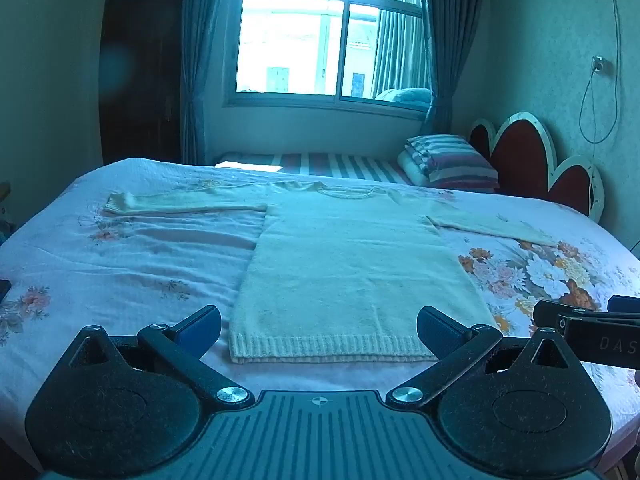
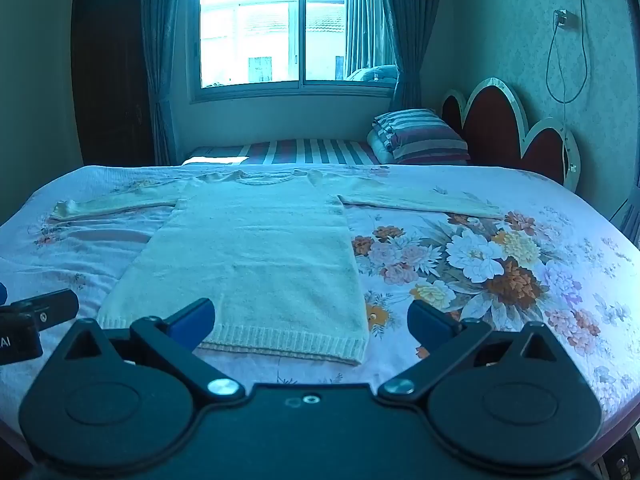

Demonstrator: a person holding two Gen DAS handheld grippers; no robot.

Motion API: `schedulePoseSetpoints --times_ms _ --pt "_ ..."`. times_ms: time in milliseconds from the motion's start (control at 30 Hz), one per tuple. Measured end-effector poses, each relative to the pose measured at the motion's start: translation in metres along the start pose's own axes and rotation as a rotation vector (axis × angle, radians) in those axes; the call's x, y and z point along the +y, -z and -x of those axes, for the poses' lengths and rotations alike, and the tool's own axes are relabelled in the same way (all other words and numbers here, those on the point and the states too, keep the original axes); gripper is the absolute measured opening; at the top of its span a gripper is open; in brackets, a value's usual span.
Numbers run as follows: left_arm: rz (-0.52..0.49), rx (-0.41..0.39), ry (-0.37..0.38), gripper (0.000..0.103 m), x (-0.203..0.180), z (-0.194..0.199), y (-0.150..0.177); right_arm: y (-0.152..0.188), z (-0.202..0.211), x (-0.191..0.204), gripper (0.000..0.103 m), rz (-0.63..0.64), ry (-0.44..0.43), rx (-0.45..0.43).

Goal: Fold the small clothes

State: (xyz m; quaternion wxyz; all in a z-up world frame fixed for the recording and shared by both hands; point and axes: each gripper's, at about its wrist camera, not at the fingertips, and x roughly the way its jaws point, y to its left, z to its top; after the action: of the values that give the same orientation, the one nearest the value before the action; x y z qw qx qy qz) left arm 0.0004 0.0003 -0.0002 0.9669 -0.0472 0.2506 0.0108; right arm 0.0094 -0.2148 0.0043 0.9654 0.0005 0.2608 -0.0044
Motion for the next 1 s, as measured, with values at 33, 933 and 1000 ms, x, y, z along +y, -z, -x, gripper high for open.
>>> schedulePoseSetpoints --times_ms 33,933,1000 --pt "0.0 0.0 0.003 0.103 0.001 -0.001 0.0 0.0 0.0 0.0 0.103 -0.001 0.0 0.0" --pt "-0.023 -0.006 -0.019 0.103 0.002 0.001 -0.001 -0.002 -0.004 0.011 0.103 0.011 -0.017 -0.001" --pt "-0.023 -0.005 -0.017 0.103 0.002 0.001 -0.001 -0.002 -0.004 0.011 0.103 0.011 -0.017 -0.001"
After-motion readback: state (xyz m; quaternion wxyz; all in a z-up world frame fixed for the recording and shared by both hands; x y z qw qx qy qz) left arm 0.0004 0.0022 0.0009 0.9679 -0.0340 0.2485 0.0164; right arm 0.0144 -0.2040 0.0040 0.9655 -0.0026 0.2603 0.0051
